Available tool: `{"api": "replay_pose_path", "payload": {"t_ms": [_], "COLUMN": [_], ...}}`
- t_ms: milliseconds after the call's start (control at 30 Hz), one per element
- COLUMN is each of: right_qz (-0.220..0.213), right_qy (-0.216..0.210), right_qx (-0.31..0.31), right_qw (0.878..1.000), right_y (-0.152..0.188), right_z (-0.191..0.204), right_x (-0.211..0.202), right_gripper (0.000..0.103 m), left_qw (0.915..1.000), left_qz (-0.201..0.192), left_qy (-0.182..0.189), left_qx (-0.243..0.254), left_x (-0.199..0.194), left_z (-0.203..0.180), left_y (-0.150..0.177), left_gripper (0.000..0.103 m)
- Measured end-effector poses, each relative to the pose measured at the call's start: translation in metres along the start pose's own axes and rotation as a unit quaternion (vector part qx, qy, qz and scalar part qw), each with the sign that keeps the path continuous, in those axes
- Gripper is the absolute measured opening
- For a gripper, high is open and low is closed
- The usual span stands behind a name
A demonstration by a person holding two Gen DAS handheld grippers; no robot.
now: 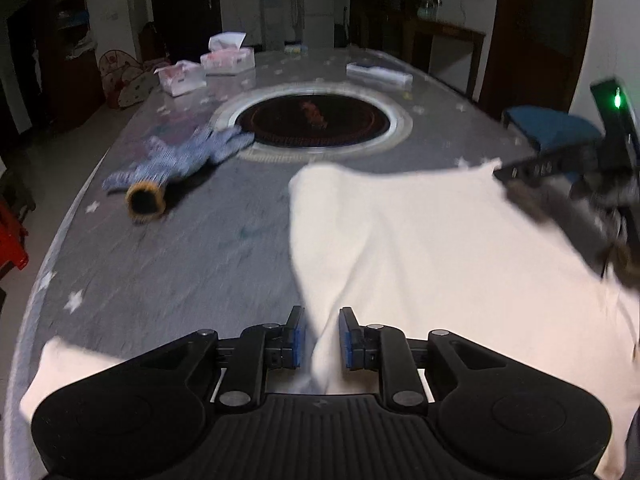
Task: Fold clothes
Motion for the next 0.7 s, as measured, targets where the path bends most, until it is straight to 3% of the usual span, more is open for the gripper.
{"api": "replay_pose_path", "payload": {"t_ms": [167, 367, 700], "right_qz": [-0.001, -0.015, -0.029], "right_qy": [0.006, 0.005, -0.064], "right_qx": [-0.016, -0.029, -0.101], "right_qw": [1.0, 0.999, 0.992], "right_y": [-0.004, -0.005, 0.028], "right_z": [0.0, 0.0, 0.051], "right_x": [0.002, -0.019, -0.098], "right_gripper": [0.033, 0.035, 0.035], "left_qw": [0.9993, 0.9995, 0.9975], "left_qz": [0.006, 0.006, -0.002], "left_qy": [0.026, -0.006, 0.045], "left_qx": [-0.025, -0.03, 0.055], "left_x": [0.023, 0.05, 0.0], "left_z": [-0.008, 0.009, -0.04], "left_y": [-0.021, -0.031, 0.019], "left_gripper": [0.019, 0.017, 0.018]}}
Point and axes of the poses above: each gripper's, at about its wrist camera, not at the fingertips, and x roughly the way its jaws point, z to its left, y to its underside, the point moved 9 cm from there along x, roughly the way its jaws point, and after that the axes turned 11 degrees about -x, right-handed, at the moved point
